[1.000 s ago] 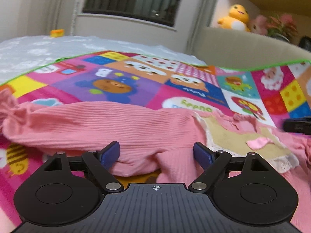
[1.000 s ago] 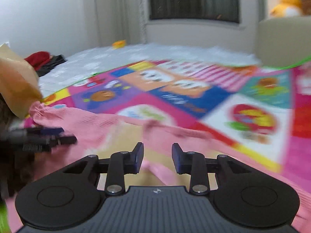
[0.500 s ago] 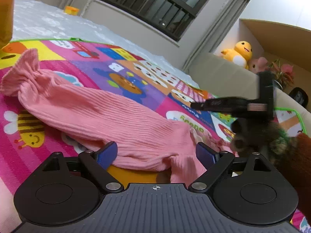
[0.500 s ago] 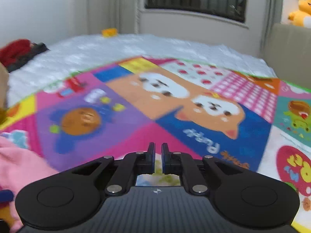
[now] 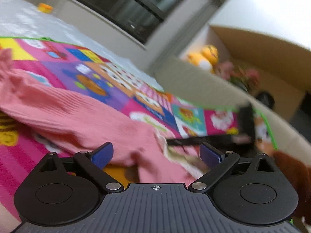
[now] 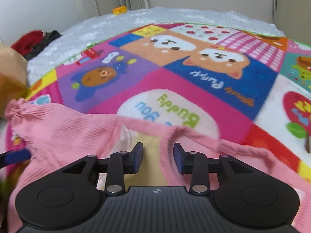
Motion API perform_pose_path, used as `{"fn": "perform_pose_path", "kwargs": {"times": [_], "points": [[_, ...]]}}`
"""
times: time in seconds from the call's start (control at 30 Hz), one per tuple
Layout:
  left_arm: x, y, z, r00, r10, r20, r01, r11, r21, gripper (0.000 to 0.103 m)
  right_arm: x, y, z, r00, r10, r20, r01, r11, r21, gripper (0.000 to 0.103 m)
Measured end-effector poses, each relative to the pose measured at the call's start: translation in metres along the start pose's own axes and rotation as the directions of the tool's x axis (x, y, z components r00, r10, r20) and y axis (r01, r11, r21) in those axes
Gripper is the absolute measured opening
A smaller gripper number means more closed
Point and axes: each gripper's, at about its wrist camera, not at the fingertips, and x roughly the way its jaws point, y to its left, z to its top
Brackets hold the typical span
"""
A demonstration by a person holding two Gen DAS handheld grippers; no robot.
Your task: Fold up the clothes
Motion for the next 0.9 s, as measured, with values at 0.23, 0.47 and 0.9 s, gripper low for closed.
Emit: {"fn": "perform_pose_path", "kwargs": {"times": [0.23, 0.47, 0.9], "points": [[0.011, -0.006, -0.005, 0.992, 0.103, -0.074, -0.101, 0.995, 0.022, 0.099, 0.032, 0.036, 0.053, 0.993, -0.066, 0.093, 0.081, 0.983, -0.164, 0.006], [-0.006, 0.004, -0.007, 0.982, 0.184, -0.042, -0.185, 0.982, -0.025, 0.099, 0.015, 0.03, 0.04, 0.988, -0.094, 0.123, 0.112, 0.983, -0.144, 0.044], [-0.043, 0.056, 0.028, 0.865, 0.492, 0.097, -0.438, 0.836, -0.33, 0.099, -0.169, -0.059, -0.129, 0.929, -0.262, 0.261, 0.238, 0.964, 0.119, 0.085]]}}
